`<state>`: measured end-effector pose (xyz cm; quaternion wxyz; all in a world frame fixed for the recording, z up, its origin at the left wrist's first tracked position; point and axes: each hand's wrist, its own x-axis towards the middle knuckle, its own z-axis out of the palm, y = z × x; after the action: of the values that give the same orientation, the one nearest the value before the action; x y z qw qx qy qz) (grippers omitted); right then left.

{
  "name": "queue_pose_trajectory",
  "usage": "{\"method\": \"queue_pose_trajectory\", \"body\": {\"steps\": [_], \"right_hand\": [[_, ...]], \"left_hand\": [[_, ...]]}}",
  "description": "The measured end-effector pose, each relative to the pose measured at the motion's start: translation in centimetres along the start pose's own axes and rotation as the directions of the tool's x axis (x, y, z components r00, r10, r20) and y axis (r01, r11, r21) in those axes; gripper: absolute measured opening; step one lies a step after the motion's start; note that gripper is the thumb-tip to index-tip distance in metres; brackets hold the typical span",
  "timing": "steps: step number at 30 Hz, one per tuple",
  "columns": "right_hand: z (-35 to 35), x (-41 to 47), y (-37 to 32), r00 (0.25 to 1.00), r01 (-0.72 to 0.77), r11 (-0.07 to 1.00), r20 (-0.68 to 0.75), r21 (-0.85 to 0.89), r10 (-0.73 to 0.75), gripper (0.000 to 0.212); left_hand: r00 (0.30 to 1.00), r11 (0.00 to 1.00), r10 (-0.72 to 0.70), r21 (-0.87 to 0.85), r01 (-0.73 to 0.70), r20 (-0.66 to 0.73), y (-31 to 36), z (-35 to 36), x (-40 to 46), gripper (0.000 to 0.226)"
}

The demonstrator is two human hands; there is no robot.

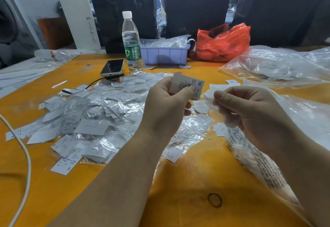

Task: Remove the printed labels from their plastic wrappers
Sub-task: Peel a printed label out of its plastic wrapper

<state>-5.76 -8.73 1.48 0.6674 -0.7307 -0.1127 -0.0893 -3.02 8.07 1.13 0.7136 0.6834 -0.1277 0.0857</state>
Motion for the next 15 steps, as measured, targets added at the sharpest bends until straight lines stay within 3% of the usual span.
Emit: {"method": "queue_pose_trajectory", "body": {"steps": [7,15], "right_hand": [[-0.05,0.0,0.12,0.998,-0.009,1.0,0.062,-0.014,0.01,0.031],[-0.2,0.1,0.37,0.998,0.021,1.0,-0.06,-0.022,-0.022,0.042]], "left_hand": [[1.0,1.0,-0.013,-0.014,0.014,0.012,0.1,0.05,-0.09,0.007],[0.992,0.998,-0.049,-0.045,0.054,0.112,0.29,0.46,-0.43,0.006]]}}
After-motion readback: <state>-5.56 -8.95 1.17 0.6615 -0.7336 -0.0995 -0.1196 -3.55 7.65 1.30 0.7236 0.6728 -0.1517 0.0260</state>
